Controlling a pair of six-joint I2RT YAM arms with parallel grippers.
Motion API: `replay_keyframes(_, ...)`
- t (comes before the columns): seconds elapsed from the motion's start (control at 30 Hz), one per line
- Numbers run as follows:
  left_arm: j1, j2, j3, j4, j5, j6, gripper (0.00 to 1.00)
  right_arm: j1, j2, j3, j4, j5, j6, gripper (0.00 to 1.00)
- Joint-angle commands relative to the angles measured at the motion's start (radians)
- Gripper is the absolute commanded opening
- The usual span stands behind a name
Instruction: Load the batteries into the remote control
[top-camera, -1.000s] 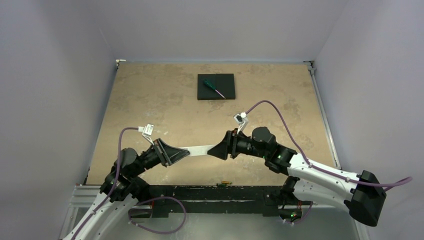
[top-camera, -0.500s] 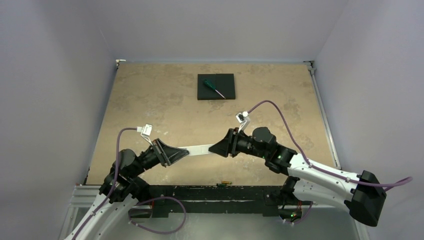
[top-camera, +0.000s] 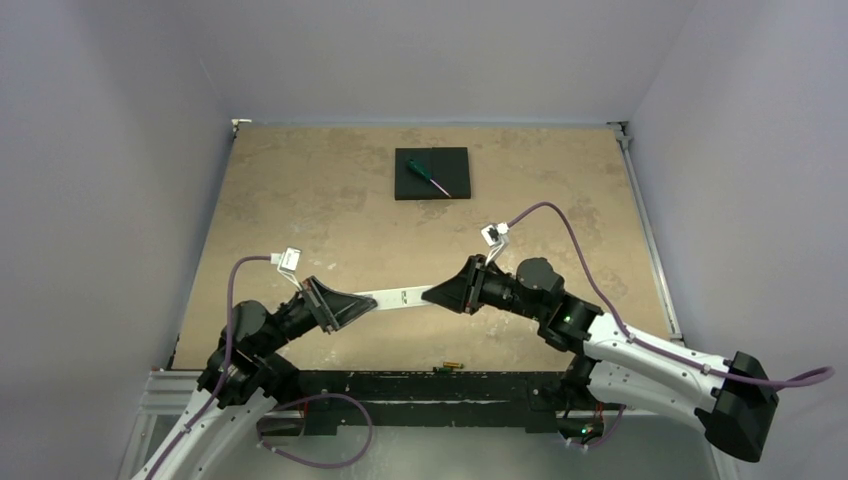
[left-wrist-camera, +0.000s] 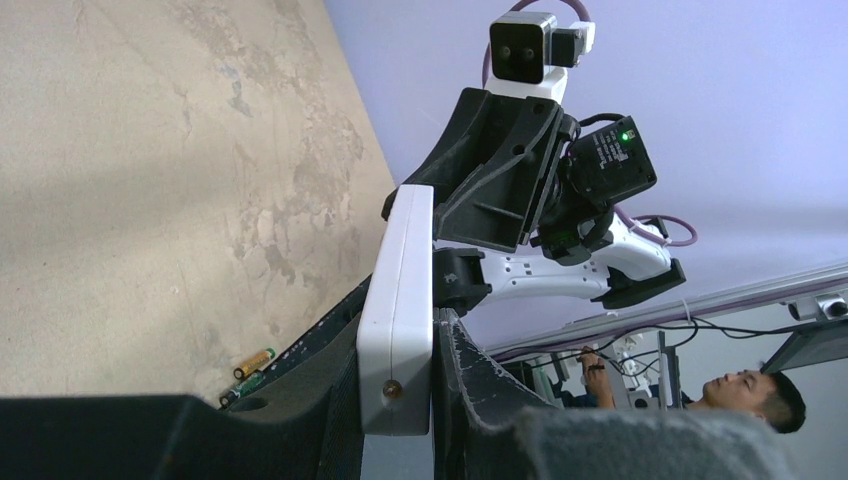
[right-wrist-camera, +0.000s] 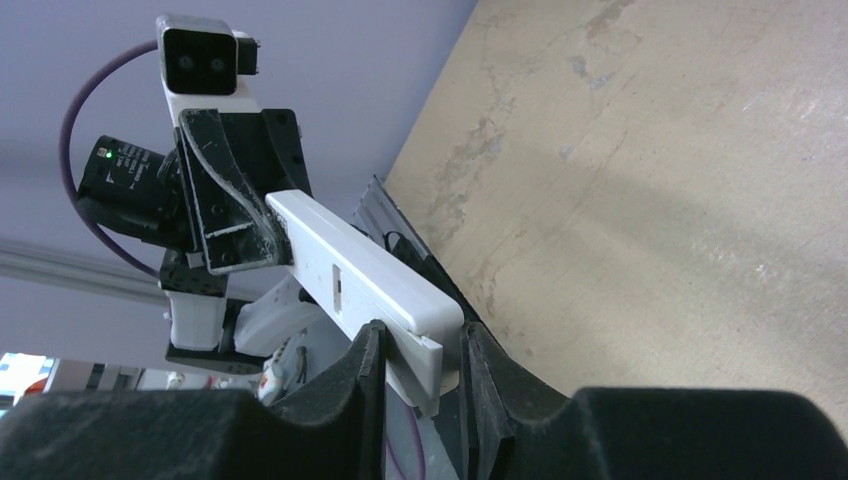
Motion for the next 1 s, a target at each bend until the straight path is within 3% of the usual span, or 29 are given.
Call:
replay_keyframes(0.0,-0.002,0.006,-0.013,0.005,-0.007,0.0,0.0,0.013,-0.022,-0.005,0.022,0.021,-0.018,0.13)
replay_keyframes(0.63,-0.002,0.036,-0.01,0.007,-0.022,0.009,0.0,0.013,-0.138,-0.049,-0.062,0.038,-0.062,0.04)
replay_keyframes(0.8,-0.002,0.053,-0.013,0.029,-0.015,0.008,0.0,0.013,-0.142,-0.047,-0.086,0.038,-0.074,0.07)
replay_keyframes(0.97,-0.003,0.073,-0.019,0.047,-0.006,0.008,0.0,0.013,-0.142,-0.047,-0.096,0.044,-0.075,0.17)
